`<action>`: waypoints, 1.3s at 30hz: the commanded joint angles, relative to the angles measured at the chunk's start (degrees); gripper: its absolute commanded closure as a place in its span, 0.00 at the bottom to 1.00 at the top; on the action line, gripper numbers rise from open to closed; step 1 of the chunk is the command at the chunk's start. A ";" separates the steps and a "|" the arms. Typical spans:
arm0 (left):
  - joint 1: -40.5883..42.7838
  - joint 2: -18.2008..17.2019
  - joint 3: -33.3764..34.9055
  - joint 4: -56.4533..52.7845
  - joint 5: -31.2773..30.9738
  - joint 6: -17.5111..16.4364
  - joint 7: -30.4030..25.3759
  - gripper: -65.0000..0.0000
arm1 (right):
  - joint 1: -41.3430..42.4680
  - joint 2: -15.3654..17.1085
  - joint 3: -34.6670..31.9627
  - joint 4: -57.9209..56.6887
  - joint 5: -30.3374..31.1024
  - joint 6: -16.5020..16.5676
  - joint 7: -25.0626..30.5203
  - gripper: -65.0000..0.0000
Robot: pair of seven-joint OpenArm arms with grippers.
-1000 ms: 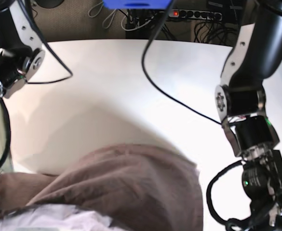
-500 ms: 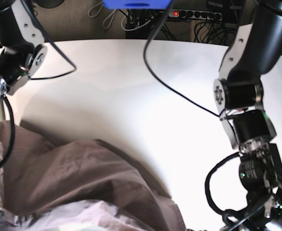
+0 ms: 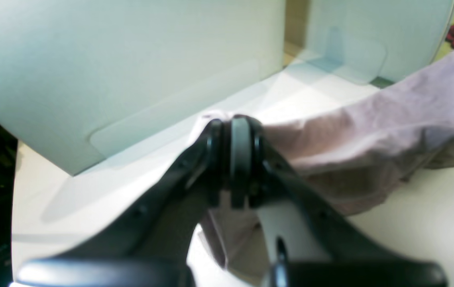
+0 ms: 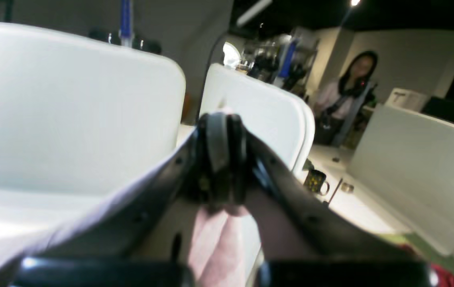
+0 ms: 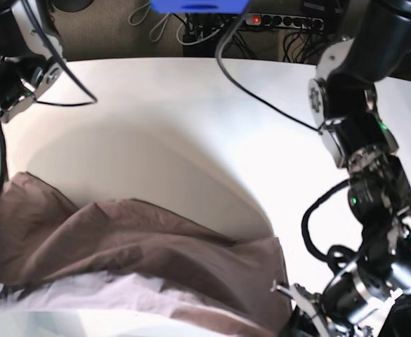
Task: Layout the t-shirt on the table in an organized manner, then fold the t-shirt properly
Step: 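Lift the t-shirt by its shoulders with both grippers and fold it over, then swing the held t-shirt up and across with both grippers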
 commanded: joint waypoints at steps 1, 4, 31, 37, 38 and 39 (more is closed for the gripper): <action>-0.19 -0.10 -0.01 2.22 -0.96 0.07 -1.96 0.99 | 0.16 0.65 0.85 0.75 1.45 -0.07 2.76 1.00; 3.94 0.07 -0.01 5.47 -0.88 0.07 -1.96 0.99 | -5.38 0.83 1.38 0.75 4.88 -0.07 7.33 1.00; 37.43 3.76 -13.64 10.75 -15.56 0.07 1.11 0.99 | -51.80 3.03 18.61 0.92 40.39 9.17 20.35 1.00; 43.59 7.02 -13.46 10.75 -17.58 0.07 1.11 0.99 | -56.81 -0.93 19.14 0.92 41.45 14.04 20.35 1.00; 44.73 7.10 -13.37 10.75 -18.28 0.07 1.11 0.99 | -57.51 -1.90 19.93 0.92 41.45 14.04 20.35 1.00; 45.78 7.37 -13.37 10.75 -19.07 0.07 1.11 0.99 | -57.87 -3.22 20.63 0.92 41.45 14.04 20.26 1.00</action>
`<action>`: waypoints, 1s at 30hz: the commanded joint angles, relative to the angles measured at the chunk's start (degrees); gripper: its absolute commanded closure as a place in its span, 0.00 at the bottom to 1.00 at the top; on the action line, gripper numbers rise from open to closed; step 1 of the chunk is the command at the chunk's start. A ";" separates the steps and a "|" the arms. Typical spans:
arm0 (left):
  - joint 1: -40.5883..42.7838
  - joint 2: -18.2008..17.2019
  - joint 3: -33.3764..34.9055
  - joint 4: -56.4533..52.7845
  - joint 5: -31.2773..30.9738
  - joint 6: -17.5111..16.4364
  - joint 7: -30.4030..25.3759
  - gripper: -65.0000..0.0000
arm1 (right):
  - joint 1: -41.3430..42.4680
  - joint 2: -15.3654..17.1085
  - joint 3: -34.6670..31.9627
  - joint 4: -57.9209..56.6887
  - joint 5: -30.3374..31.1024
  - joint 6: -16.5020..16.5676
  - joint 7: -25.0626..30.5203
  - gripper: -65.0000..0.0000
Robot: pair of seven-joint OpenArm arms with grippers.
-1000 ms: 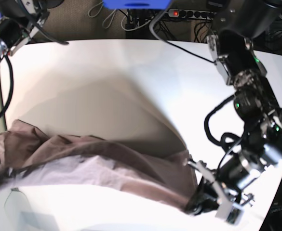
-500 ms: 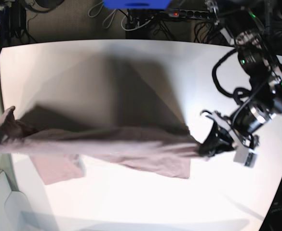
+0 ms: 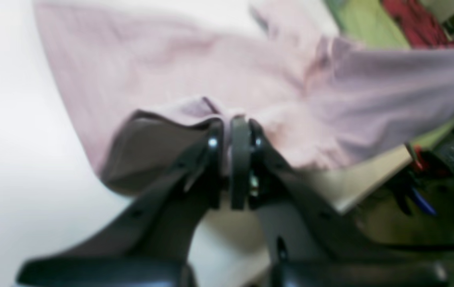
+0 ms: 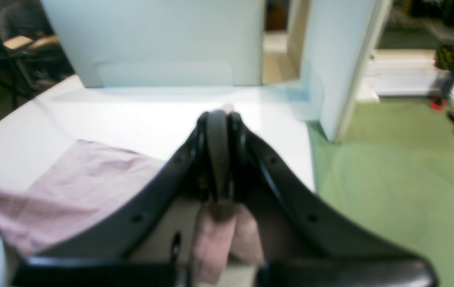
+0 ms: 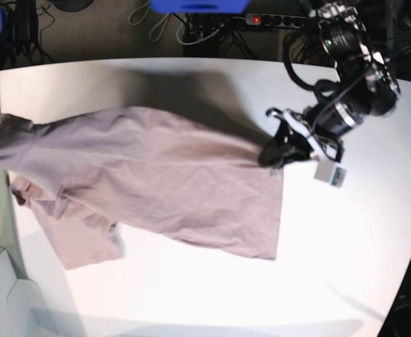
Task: Layout the t-shirt on the table in an organized manner, then fold the t-shirt properly
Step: 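Swing the held t-shirt up and across with both grippers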
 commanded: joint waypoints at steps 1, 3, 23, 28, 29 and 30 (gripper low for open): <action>0.02 -0.06 0.11 0.96 -2.75 0.05 -1.73 0.99 | -0.51 -0.29 1.18 0.92 1.62 0.17 2.23 1.00; 2.04 -0.24 -0.15 1.05 -4.16 0.05 -1.73 0.99 | -0.60 -2.05 3.12 0.92 1.62 0.17 1.79 1.00; -5.69 -7.10 -4.55 0.96 -10.57 0.14 -1.82 0.99 | 5.20 1.99 11.73 0.83 1.71 0.17 -1.38 1.00; -14.75 -7.89 -1.91 0.78 -7.41 0.14 -2.26 0.99 | 13.20 5.68 11.65 0.83 1.62 0.17 -4.37 1.00; -16.68 -9.03 -0.77 0.78 -7.50 0.14 -2.34 0.99 | 14.96 6.12 11.38 0.83 1.62 0.17 -4.46 1.00; -19.14 -9.65 0.73 0.78 -7.41 0.14 -2.69 0.99 | 16.72 6.39 10.94 0.83 1.62 0.17 -4.46 1.00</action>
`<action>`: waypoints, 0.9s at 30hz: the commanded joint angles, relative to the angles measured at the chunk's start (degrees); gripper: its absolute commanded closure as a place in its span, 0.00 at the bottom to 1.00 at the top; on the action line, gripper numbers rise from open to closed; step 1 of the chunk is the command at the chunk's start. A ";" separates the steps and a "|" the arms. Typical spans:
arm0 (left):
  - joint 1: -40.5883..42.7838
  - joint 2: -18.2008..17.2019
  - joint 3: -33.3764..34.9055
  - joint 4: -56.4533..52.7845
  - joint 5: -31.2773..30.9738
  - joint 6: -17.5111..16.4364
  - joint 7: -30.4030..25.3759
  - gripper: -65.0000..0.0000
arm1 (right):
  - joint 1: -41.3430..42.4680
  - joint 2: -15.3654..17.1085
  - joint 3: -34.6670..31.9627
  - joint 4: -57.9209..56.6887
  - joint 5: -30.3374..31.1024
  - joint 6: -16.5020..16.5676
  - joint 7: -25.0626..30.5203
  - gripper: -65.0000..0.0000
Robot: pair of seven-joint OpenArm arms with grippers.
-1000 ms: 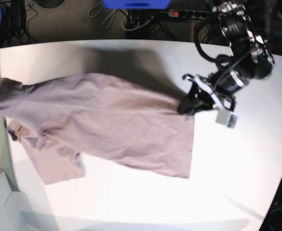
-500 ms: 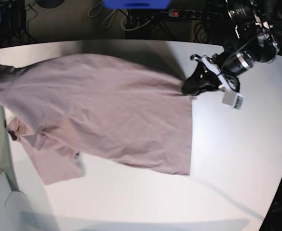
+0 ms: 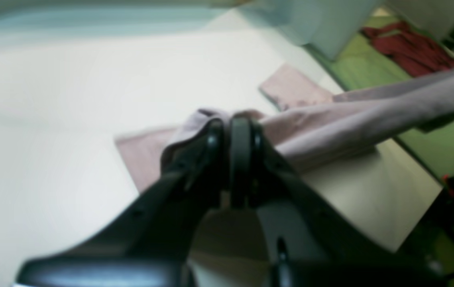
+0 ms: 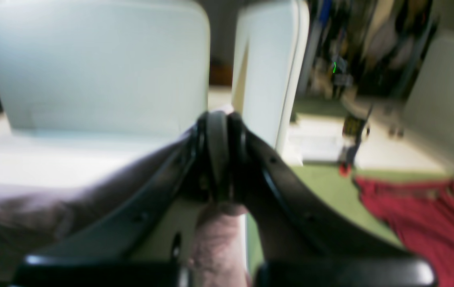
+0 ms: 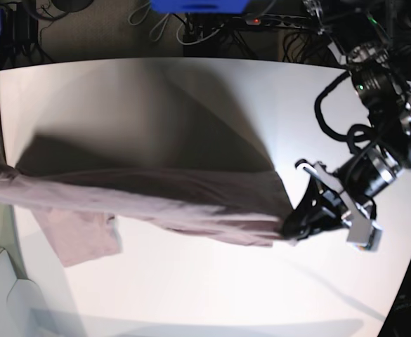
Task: Layout the t-shirt on the table in an organized manner, then fold the t-shirt properly
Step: 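Swing the held t-shirt up and across with both grippers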
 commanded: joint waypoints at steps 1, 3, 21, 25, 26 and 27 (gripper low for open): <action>-3.24 -0.42 1.17 0.83 -0.94 0.14 -2.61 0.99 | 2.26 1.23 -0.67 0.83 1.05 -0.07 1.49 1.00; -7.02 -0.42 3.28 0.83 -0.76 0.14 -3.67 0.99 | 5.95 1.23 -1.72 0.83 0.88 -0.07 1.58 1.00; -32.25 -1.92 11.99 -0.76 7.41 0.23 -4.11 0.99 | 24.85 16.00 -8.40 0.66 -3.69 -0.07 1.49 1.00; -35.33 -1.48 12.07 -0.84 7.76 0.23 -4.11 0.99 | 27.75 16.00 -8.58 0.66 -5.36 -0.07 1.49 1.00; -35.86 -1.21 11.99 -0.93 7.76 0.23 -4.11 0.99 | 28.63 16.00 -8.58 0.57 -5.80 -0.07 1.40 1.00; -36.47 -0.77 11.72 -1.02 7.85 0.40 -4.11 0.99 | 29.42 16.18 -8.67 0.57 -6.24 -0.07 1.23 1.00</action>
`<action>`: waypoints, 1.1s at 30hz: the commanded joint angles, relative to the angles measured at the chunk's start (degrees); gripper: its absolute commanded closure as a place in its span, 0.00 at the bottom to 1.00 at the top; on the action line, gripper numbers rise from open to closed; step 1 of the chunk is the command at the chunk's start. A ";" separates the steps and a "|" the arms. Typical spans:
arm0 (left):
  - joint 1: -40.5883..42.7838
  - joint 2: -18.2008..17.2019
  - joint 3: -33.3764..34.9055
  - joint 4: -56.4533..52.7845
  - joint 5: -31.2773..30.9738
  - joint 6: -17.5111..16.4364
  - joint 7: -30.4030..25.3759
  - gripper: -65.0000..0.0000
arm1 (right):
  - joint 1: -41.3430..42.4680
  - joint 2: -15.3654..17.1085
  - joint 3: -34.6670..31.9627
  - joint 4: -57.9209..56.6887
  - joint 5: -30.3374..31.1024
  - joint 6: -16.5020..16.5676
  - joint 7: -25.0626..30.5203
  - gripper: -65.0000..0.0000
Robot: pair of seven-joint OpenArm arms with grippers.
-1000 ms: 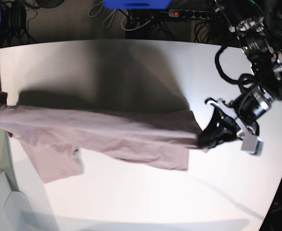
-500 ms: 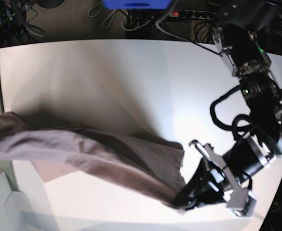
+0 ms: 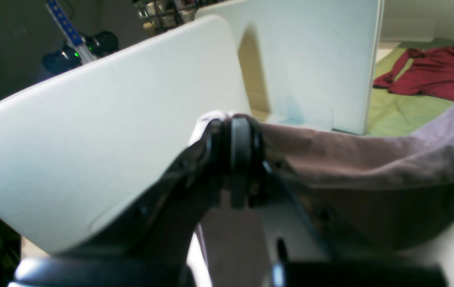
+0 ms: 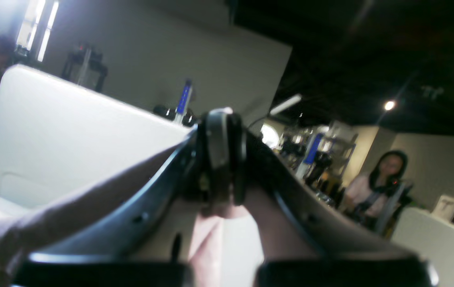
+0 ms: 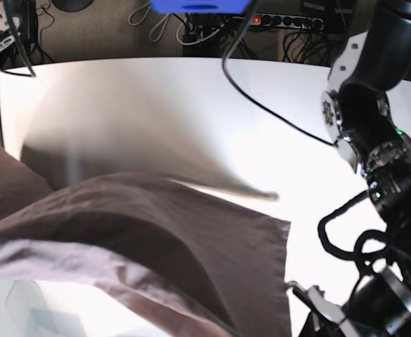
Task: Layout the t-shirt on the table in an organized manner, then fold the t-shirt properly
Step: 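Swing the held t-shirt up and across with both grippers, then lower the t-shirt onto the table with both grippers, laying it lengthwise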
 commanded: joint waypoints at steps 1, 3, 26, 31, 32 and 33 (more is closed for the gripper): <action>-2.69 0.21 -0.23 0.36 -0.56 0.40 -1.81 0.99 | 1.89 2.19 0.21 0.53 0.27 -0.23 1.00 1.00; -3.48 0.03 -0.32 0.27 -0.47 0.49 -1.81 0.99 | 4.61 2.72 0.21 0.44 0.09 -0.23 -0.05 1.00; 9.09 0.12 -11.14 -1.14 3.13 0.31 -3.31 0.99 | 22.02 -7.04 -22.12 -4.92 -17.75 -0.23 -3.74 1.00; 10.24 0.03 -11.49 -8.26 5.59 0.31 -4.45 0.99 | 21.58 -10.21 -24.59 -12.48 -20.65 -0.23 -3.74 1.00; 10.24 0.03 -11.49 -10.46 6.91 0.31 -4.54 0.99 | 21.58 -10.47 -25.02 -14.24 -20.65 -0.23 -3.66 1.00; 10.24 0.03 -11.49 -12.39 7.88 0.31 -4.54 0.99 | 21.58 -10.47 -25.64 -15.74 -20.74 -0.23 -3.66 1.00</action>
